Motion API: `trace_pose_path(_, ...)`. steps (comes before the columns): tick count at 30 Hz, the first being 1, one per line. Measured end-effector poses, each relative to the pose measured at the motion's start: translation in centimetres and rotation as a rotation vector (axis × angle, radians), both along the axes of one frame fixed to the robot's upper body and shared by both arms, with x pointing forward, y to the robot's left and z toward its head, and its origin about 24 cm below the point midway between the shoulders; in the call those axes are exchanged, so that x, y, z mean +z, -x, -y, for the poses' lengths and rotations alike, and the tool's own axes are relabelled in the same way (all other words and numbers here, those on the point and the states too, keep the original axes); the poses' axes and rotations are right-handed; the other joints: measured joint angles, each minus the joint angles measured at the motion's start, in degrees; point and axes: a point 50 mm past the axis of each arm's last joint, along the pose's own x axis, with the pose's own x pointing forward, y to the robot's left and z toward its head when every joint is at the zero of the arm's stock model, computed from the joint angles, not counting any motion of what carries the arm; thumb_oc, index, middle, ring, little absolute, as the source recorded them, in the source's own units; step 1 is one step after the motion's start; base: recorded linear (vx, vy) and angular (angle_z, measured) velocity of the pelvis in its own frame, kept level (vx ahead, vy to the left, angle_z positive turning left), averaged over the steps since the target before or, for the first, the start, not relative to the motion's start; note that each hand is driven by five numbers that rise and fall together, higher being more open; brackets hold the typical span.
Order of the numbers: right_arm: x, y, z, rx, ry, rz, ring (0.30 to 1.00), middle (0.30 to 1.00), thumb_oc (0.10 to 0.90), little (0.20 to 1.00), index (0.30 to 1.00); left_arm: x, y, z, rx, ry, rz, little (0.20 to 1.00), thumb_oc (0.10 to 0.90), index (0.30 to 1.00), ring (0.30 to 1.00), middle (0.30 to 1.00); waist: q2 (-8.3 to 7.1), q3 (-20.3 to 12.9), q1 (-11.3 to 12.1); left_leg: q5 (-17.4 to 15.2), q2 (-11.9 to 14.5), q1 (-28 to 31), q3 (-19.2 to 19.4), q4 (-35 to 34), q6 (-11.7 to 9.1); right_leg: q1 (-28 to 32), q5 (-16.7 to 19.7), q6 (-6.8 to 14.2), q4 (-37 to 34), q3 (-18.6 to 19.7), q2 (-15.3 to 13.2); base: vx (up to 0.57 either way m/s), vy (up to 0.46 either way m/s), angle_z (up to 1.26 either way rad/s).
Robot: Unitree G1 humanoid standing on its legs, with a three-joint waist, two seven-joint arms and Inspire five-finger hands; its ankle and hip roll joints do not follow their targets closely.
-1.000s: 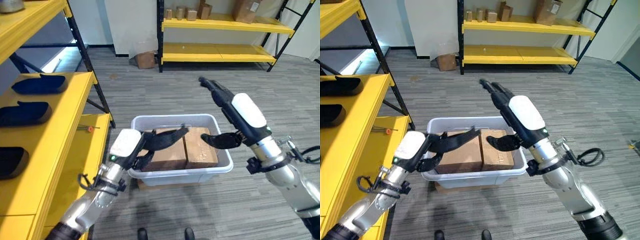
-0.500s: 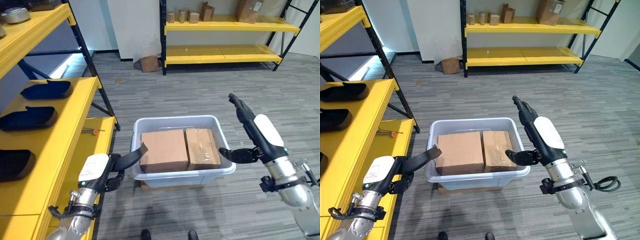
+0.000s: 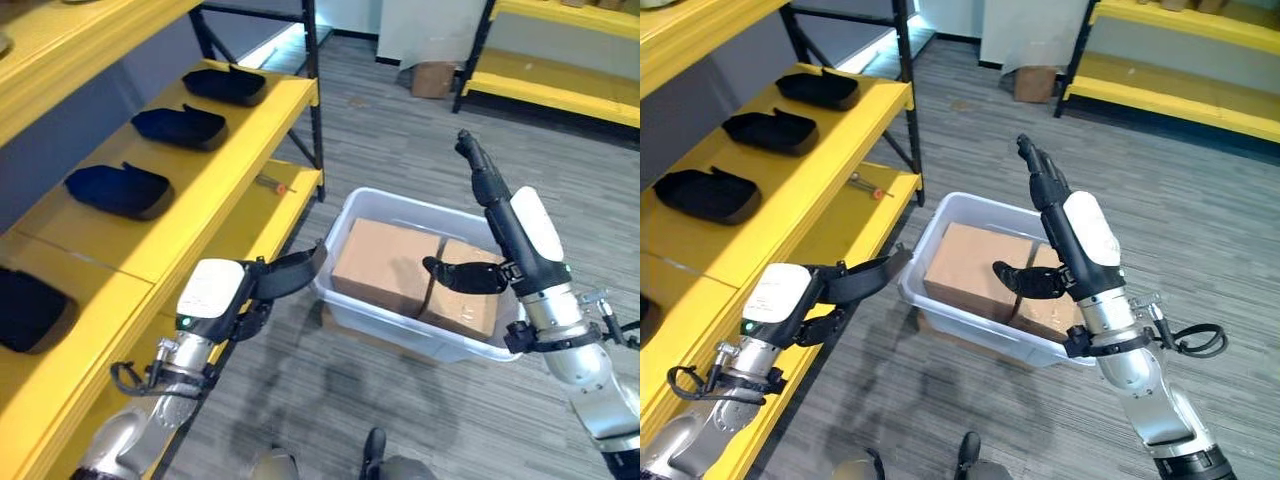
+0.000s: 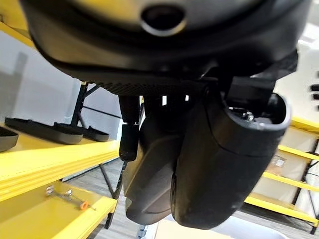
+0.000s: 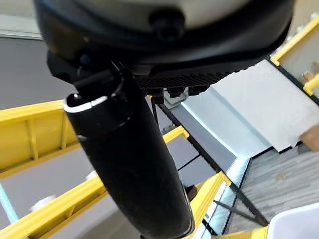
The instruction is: Move parts from the plastic box to the shelf.
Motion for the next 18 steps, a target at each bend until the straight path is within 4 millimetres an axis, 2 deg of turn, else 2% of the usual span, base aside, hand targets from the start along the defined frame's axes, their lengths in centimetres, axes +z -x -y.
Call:
trace_pose_path(1, -0.1, 0.1, 0.1, -0.015, -0.016, 0.001, 1.0, 1.0, 0.9, 1.0, 1.0, 0.7, -0.4, 0.5, -0.031, -0.013, 0.036, 0.3, 0.4, 0.3, 0.3, 0.3, 2.15, 0.03, -1.26, 0.59, -0.34, 5.67, 1.45, -10.73, -0.04, -0.03, 0.22, 0.35, 1.3, 0.15, -0.05, 0.05, 0.243, 1.0)
trace_pose_path(3, 0.0, 0.1, 0.6, -0.051, -0.053, 0.019, 1.0, 1.0, 0.9, 1.0, 1.0, 1.8, -1.0, 1.4, -0.066, -0.011, 0.089, 0.3, 0.4, 0.3, 0.3, 0.3, 3.89, -0.16, -2.07, 1.62, -1.79, 9.78, 1.25, -22.71, 0.11, -0.55, 0.16, 2.63, 1.68, -0.62, -0.43, 0.04, 0.141, 0.97)
trace_pose_path(4, 0.0, 0.1, 0.7, -0.064, -0.071, 0.027, 1.0, 1.0, 0.9, 1.0, 1.0, 2.3, -1.2, 1.8, -0.077, -0.004, 0.118, 0.3, 0.4, 0.3, 0.3, 0.3, 4.36, -0.11, -1.65, 1.68, -2.36, 10.68, 0.56, -25.81, 0.16, -0.87, 0.55, 3.66, 1.63, -0.88, -0.54, 0.01, 0.127, 0.55)
trace_pose_path(5, -0.1, 0.1, 0.7, -0.067, -0.085, 0.027, 1.0, 1.0, 0.9, 1.0, 1.0, 2.5, -1.3, 2.0, -0.081, 0.006, 0.139, 0.3, 0.4, 0.3, 0.3, 0.3, 4.29, -0.12, -1.02, 1.86, -3.01, 10.89, -0.38, -27.26, 0.43, -1.37, 0.77, 4.13, 1.94, -1.0, -0.88, 0.01, 0.128, 0.32)
trace_pose_path(8, -0.6, 0.0, -0.4, -0.03, -0.112, 0.009, 1.0, 1.0, 0.9, 1.0, 1.0, 2.3, -1.2, 1.9, -0.061, 0.018, 0.139, 0.3, 0.4, 0.3, 0.3, 0.3, 3.35, -0.64, 2.11, 2.62, -6.86, 10.43, -1.52, -27.85, 2.67, -1.07, 3.14, 7.19, 0.72, 0.72, -4.55, -0.02, 0.26, 0.22)
trace_pose_path(11, -0.8, -0.3, -0.9, -0.022, -0.137, 0.001, 1.0, 1.0, 0.9, 1.0, 1.0, 2.2, -1.1, 1.8, -0.046, 0.024, 0.145, 0.3, 0.4, 0.3, 0.3, 0.3, 2.83, -1.0, 3.99, 2.78, -8.91, 10.25, -2.48, -28.33, 4.34, -1.09, 4.21, 8.35, 0.57, 0.8, -5.98, -0.05, 0.267, 0.18)
trace_pose_path(14, -0.9, -0.4, -1.0, -0.022, -0.143, -0.001, 1.0, 1.0, 0.9, 1.0, 1.0, 2.2, -1.0, 1.8, -0.046, 0.029, 0.151, 0.3, 0.4, 0.3, 0.3, 0.3, 2.06, -1.47, 4.79, 2.96, -9.89, 10.09, -2.64, -28.08, 5.23, -1.13, 4.78, 8.95, 0.68, 1.22, -7.07, -0.03, 0.24, 0.04)
trace_pose_path(18, -1.2, -0.4, -1.0, -0.036, -0.149, -0.013, 1.0, 1.0, 0.9, 1.0, 1.0, 2.0, -0.9, 2.0, -0.054, 0.034, 0.147, 0.3, 0.4, 0.3, 0.3, 0.3, 0.81, -2.28, 4.37, 2.91, -11.7, 9.48, -3.51, -27.29, 6.25, -1.24, 5.21, 9.52, 1.45, 1.23, -9.01, -0.03, 0.232, 0.12)
